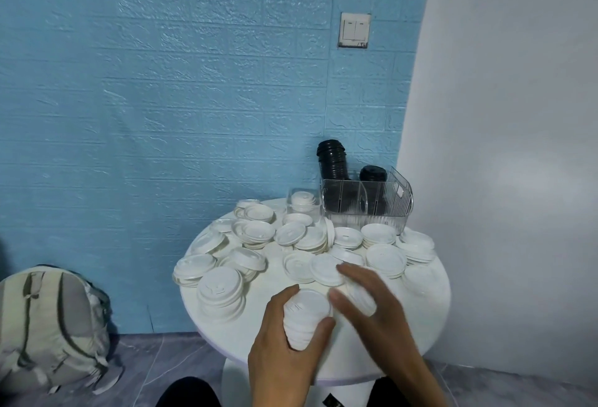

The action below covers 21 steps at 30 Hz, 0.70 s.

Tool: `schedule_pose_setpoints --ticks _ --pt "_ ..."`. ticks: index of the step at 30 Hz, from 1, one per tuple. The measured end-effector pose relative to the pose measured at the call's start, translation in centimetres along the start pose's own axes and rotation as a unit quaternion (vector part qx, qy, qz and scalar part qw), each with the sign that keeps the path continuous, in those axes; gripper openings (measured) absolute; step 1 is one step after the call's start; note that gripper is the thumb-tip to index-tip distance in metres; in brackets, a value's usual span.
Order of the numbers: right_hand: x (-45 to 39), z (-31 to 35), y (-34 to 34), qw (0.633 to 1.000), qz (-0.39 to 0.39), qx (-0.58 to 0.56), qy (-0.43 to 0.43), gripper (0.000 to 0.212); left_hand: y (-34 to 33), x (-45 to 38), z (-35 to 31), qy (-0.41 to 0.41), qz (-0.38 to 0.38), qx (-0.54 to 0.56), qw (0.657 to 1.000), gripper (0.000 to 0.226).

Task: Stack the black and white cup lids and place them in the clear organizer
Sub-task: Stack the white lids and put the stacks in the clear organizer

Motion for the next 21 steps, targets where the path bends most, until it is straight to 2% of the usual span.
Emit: schedule_pose_setpoints --ticks 3,7,10,21 --pt "-1.2 -3.0 2.9 0.991 -0.065 0.114 -0.016 0.039 -0.1 0.0 0.2 0.004 0.006 -0.001 1.000 0.067" --pt "-1.1 -7.1 4.0 0.976 -0.018 0.194 -0.101 0.070 0.0 0.1 0.1 0.003 0.007 0.001 1.000 0.069" --pt "-0.8 -7.9 3.5 0.972 0.004 0.208 -0.106 0.085 0.1 0.1 0.0 0.001 0.007 0.003 1.000 0.070" --pt "-1.0 -7.7 3.7 0.973 -0.018 0.204 -0.107 0.084 0.0 -0.1 0.2 0.004 0.018 0.007 1.000 0.078"
Point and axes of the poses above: each hand's wrist, its own x-axis away from the middle knuckle, its own y-axis out of the back of the hand, z = x × y, the point moved 5 cm from there along -x, towards the middle knuckle, and after that the axes turned 10 degrees about y, right-handed, at the moved point
